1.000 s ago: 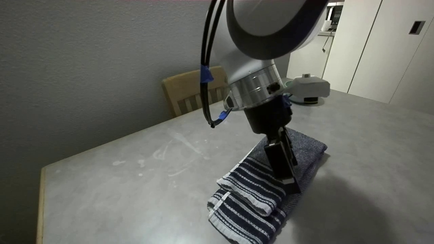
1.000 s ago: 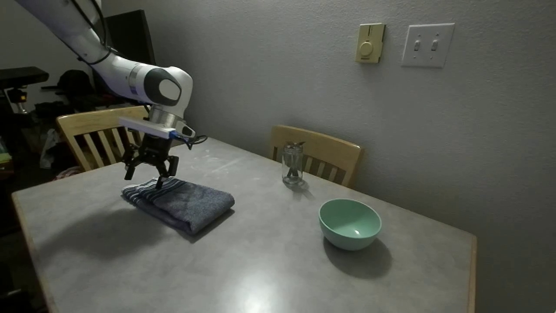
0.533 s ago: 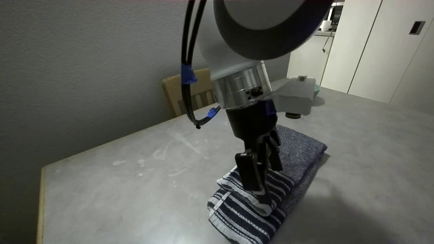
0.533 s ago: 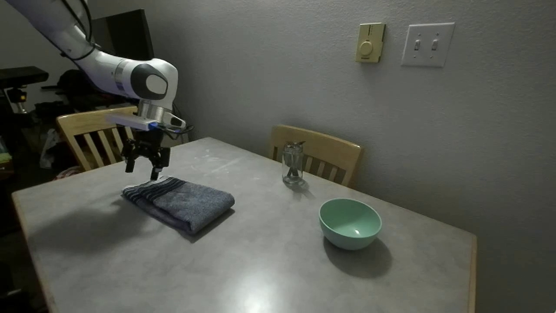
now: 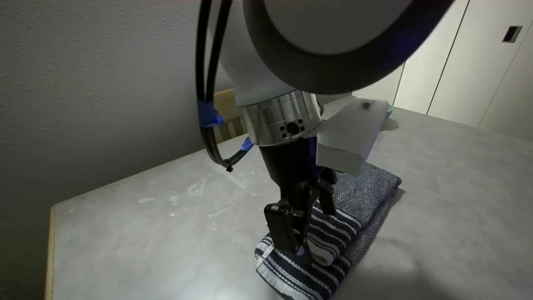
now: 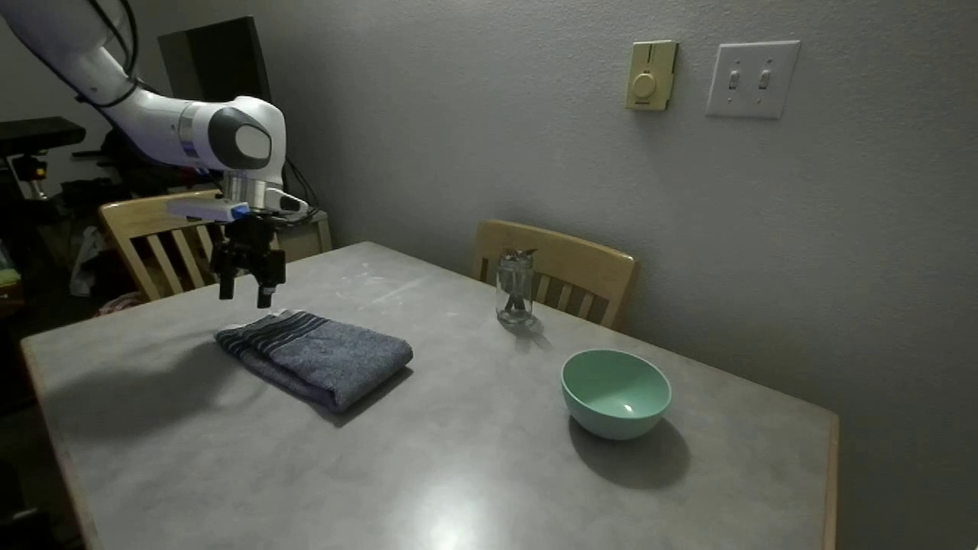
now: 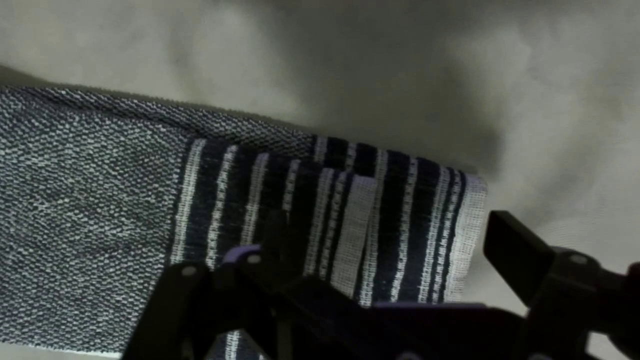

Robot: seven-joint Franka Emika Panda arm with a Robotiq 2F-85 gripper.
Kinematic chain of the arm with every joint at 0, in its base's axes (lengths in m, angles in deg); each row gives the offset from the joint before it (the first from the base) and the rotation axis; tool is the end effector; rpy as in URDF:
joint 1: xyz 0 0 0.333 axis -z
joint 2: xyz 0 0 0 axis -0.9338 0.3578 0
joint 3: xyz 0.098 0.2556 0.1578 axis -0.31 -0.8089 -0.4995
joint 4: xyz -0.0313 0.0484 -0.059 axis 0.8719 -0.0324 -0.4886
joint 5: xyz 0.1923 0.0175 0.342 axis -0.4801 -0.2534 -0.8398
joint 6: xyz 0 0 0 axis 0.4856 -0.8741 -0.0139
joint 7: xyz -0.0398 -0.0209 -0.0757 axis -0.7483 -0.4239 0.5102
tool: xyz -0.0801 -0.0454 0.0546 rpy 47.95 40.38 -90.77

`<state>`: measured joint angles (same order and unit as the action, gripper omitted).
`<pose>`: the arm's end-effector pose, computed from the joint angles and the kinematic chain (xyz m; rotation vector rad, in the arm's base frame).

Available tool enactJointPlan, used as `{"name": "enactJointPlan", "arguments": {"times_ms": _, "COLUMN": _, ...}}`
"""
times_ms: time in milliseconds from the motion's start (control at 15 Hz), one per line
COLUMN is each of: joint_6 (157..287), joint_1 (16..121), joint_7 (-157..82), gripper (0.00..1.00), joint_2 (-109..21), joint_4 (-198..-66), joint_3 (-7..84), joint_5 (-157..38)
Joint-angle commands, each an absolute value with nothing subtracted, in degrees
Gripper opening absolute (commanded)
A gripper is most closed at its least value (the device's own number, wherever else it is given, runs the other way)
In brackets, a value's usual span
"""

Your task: Unfold the towel

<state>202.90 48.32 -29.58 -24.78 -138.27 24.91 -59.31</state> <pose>0.5517 0.3079 0.2094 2.9903 0.4949 -0.4889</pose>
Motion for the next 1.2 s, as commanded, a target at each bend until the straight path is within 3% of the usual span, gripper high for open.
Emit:
{"name": "enactJointPlan", "arguments": {"times_ms": 0, "joint_6": 201.83, "joint_1": 47.9, "joint_7": -29.08, "gripper": 1.0, "joint_2": -21.11, "joint_4": -134.53, "joint_3": 25.53, "joint_5": -58.72}}
{"name": "enactJointPlan", "arguments": {"times_ms": 867, "joint_6": 182.6, "joint_1": 41.68, "joint_7": -21.06, "gripper": 1.0, "joint_2": -9.08, "joint_4": -116.78, "joint_3": 29.1, "joint_5": -52.6}}
{"name": "enactJointPlan", "arguments": {"times_ms": 1133, "joint_6": 182.72, "joint_1": 40.53, "joint_7": -18.55, "gripper": 1.0, "joint_2": -6.76, "joint_4": -114.49, "joint_3": 29.91, "joint_5": -51.34}}
